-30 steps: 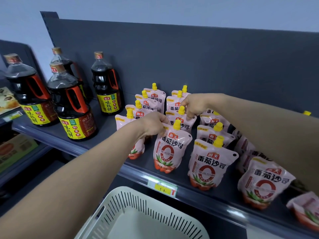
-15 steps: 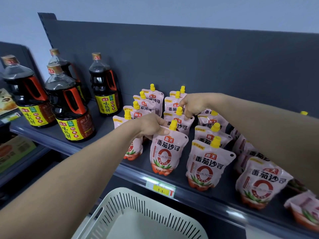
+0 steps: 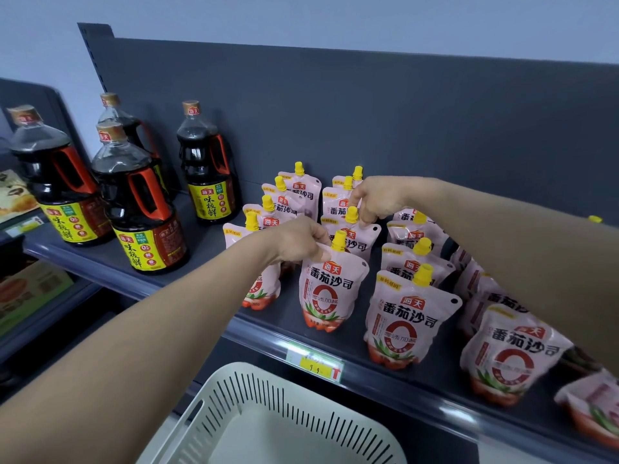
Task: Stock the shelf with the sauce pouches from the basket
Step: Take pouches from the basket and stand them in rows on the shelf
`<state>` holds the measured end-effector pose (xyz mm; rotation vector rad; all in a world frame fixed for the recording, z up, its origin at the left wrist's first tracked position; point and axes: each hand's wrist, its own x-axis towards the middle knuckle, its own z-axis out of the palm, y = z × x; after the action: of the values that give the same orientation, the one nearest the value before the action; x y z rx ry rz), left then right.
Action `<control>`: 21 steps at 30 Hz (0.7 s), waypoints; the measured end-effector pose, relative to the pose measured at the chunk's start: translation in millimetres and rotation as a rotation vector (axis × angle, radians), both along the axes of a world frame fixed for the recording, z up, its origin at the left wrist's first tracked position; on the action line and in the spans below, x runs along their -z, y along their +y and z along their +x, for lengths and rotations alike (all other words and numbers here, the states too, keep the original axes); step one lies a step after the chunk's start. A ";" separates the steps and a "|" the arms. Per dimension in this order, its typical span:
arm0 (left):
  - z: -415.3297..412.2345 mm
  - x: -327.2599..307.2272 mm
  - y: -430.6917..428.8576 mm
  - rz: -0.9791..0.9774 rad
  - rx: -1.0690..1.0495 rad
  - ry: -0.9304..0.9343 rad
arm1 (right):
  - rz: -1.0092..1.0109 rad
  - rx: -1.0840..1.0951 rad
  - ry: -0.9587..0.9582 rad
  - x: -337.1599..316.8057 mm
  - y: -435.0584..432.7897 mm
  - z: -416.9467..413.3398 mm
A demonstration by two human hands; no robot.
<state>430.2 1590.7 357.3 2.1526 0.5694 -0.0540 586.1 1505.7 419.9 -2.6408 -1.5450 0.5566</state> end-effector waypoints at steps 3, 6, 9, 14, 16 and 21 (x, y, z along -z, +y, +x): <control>1.6 -2.3 0.1 0.013 0.023 0.047 | -0.003 0.004 0.003 -1.0 0.4 -1.1; 3.6 -3.3 -0.8 0.043 0.047 0.085 | -0.007 0.013 0.013 -3.2 -1.6 -1.4; 5.2 -5.3 -0.5 0.048 0.038 0.081 | -0.007 0.019 0.023 -3.7 -4.0 -1.1; 0.3 -5.6 -0.4 0.132 0.048 0.073 | -0.022 0.029 0.034 -0.3 -6.8 -2.3; -2.4 -5.7 1.3 0.123 0.038 0.052 | 0.003 0.027 0.022 0.7 -6.2 -2.2; -4.4 -7.2 -5.0 0.077 -0.047 -0.065 | 0.276 0.004 0.039 -10.5 -5.4 -6.9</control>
<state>425.8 1585.7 364.5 2.2056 0.5922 0.0646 579.2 1500.3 430.4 -2.4126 -1.4845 0.3613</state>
